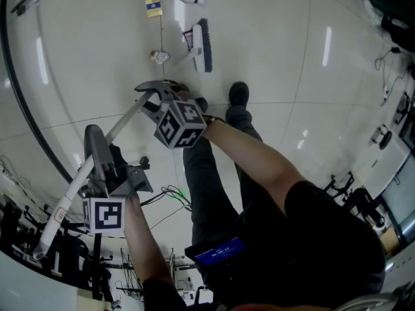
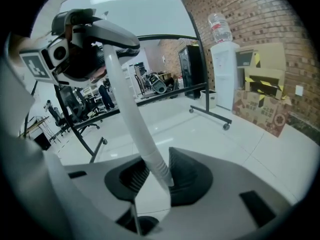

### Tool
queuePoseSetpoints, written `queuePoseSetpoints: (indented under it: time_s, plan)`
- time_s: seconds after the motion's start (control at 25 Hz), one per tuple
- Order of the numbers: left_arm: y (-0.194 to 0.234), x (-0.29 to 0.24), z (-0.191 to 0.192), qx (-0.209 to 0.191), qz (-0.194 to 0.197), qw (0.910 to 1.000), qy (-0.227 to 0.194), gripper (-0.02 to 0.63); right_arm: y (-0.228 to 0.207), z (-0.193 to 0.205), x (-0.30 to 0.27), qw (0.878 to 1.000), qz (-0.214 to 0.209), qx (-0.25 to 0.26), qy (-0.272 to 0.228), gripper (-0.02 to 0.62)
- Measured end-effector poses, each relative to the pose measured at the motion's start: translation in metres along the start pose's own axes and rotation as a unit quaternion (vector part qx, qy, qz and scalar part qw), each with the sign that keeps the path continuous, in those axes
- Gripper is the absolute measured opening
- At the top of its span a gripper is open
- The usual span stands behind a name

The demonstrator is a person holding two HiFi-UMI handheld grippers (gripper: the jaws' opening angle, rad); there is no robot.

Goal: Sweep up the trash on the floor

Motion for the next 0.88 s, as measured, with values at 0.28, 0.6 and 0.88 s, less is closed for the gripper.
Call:
queuePoseSetpoints:
  time_s: [0.28, 0.6, 0.88]
  plan:
    - [-0.032, 0.028, 0.008, 0.001, 0.017, 0.9999, 0.004, 0.037, 0.01, -0.007, 0.036, 1.0, -0.016, 0.024, -0.001, 0.133]
    - [-0.098, 0.079, -0.006, 0.049, 0.046, 0.9977, 0.005, 0.044, 0.032, -0.027, 0.132, 0.998, -0.017, 0.054, 0.031, 0.132]
    - [-0.197, 0.092, -0.042, 0.061, 0.136, 0.9879, 0.042, 0.044, 0.014, -0.043, 0.261, 0.997, 0.035, 0.052, 0.05, 0.13]
Point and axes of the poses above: the fingertips, and each gripper's own axes: x backward along the fingers, y to its left, z out of its underside, the point moved 8 cm from there along x, backward along the fingers, and after that the axes turned 14 degrees about y, right-handed, at the moved point
